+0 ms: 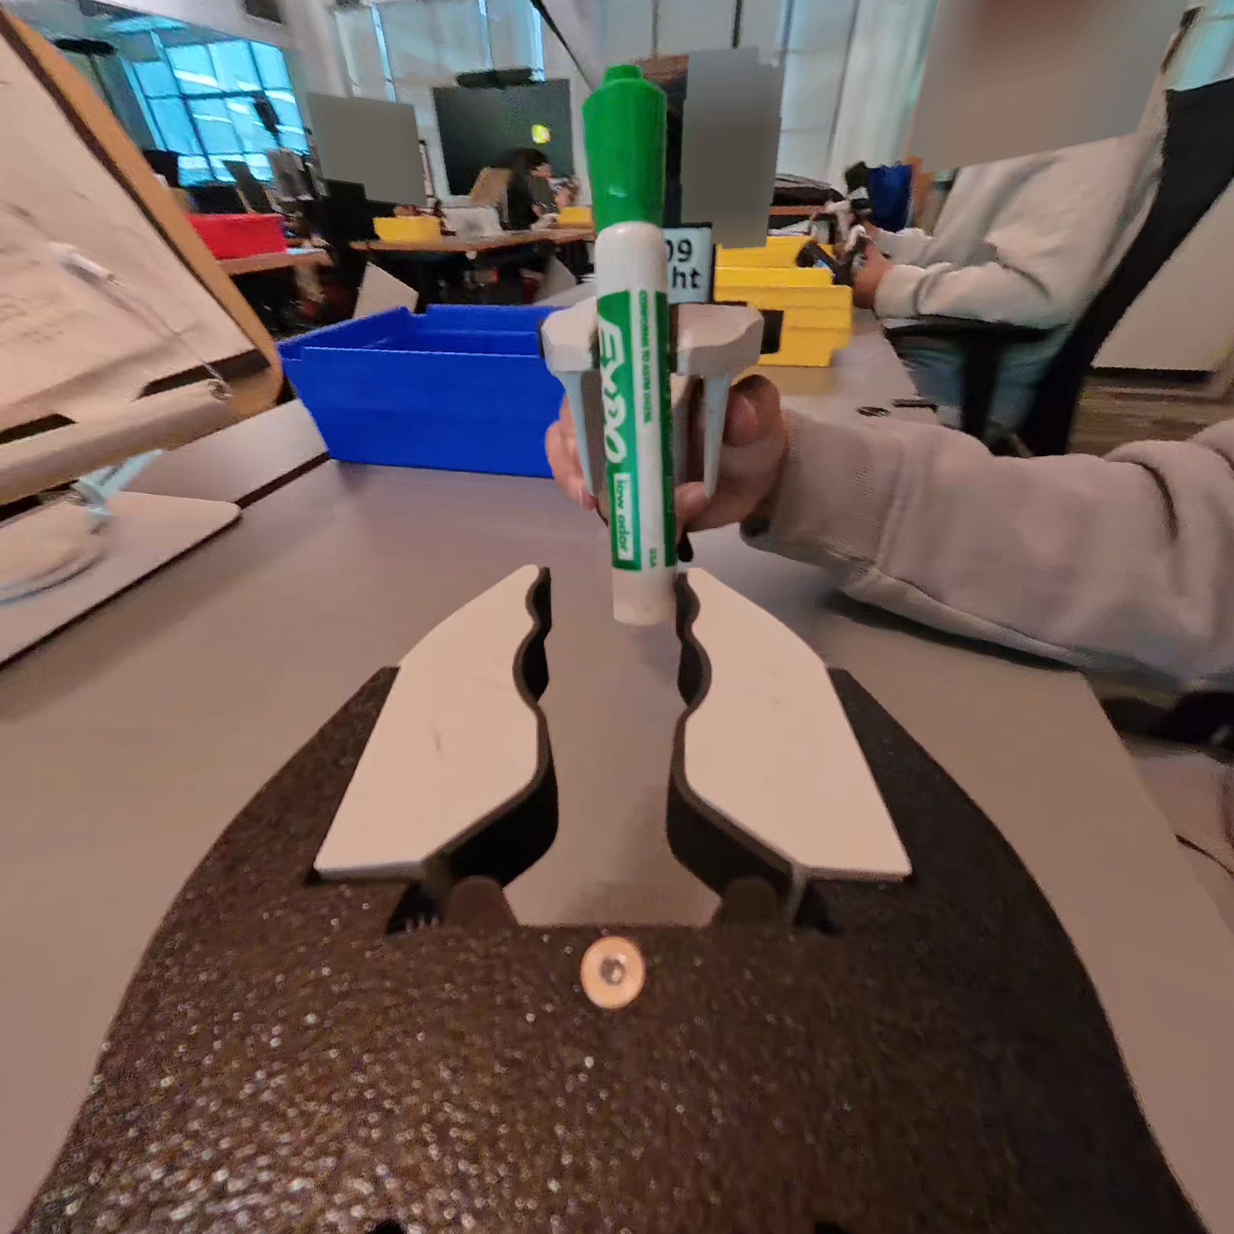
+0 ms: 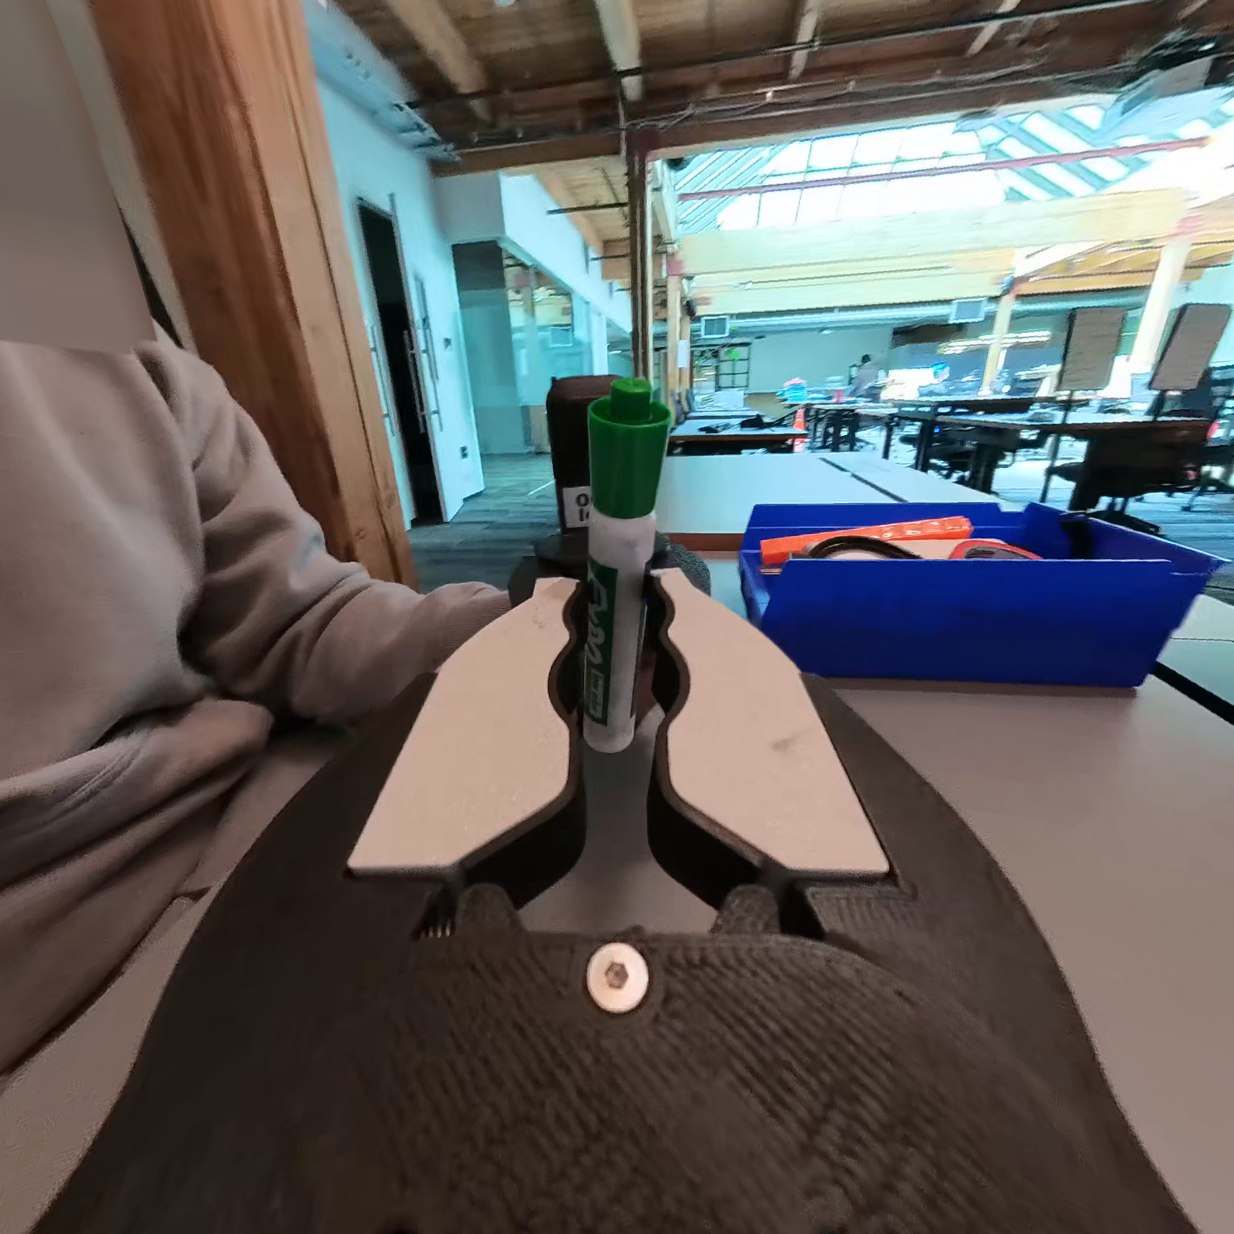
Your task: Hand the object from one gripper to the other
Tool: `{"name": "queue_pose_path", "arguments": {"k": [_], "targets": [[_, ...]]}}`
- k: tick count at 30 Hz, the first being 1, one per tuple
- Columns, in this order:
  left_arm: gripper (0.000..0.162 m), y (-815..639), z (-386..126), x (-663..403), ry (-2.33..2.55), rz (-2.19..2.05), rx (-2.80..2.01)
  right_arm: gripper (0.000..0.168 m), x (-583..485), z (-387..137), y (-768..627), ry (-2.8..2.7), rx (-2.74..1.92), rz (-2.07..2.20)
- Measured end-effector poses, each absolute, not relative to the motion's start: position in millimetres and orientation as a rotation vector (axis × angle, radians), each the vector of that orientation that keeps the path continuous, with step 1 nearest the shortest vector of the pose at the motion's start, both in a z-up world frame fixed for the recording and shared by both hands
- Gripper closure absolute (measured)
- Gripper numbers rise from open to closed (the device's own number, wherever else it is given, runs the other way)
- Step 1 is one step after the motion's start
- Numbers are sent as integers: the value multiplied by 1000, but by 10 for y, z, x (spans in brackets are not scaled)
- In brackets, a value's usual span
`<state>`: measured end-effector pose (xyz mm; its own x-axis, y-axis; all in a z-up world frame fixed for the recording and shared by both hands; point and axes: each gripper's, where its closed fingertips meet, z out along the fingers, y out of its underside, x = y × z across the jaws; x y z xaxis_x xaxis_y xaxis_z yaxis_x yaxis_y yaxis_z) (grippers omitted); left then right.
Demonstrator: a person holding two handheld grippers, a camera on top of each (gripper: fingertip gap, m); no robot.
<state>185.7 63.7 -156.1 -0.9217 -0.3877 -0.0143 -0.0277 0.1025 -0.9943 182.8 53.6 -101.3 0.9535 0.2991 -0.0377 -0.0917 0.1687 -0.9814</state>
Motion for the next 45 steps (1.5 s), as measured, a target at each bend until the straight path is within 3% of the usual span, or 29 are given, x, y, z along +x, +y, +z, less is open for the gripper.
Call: {"name": "queue_pose_path", "arguments": {"k": [3,5,13,18,24,27,34,37,39,45], "targets": [[130,572,-1610,1745,2183,-1904,-335,151,1721,-1044,585,-224,-1399,314],[143,538,-1646,1690,2222,-1905,-295,151,1693,-1072,603,-235,-1417,325],[144,618,-1630,1953,2098,-1775,-444,150,1877,-1067,719,-121,-1381,136],[144,844,-1611,2279,1903,-1567,-656,121,2120,-1111,855,10,-1420,-91],[144,841,-1625,2365,1827,-1549,-825,129,2220,-1187,990,44,-1444,-327],[144,806,-1608,2350,1814,-1623,-876,149,2269,-1143,989,83,-1406,-402],[144,762,-1635,2325,1849,-1715,-870,150,2269,-1161,999,95,-1468,-305],[122,797,-1601,2339,1823,-1721,-860,150,2351,-1059,883,151,-1467,-305],[114,838,-1567,2348,1797,-1697,-826,150,2516,-973,678,231,-1495,-394],[115,881,-1587,2348,1811,-1592,-753,150,3332,-721,-705,723,-1794,-752]]}}
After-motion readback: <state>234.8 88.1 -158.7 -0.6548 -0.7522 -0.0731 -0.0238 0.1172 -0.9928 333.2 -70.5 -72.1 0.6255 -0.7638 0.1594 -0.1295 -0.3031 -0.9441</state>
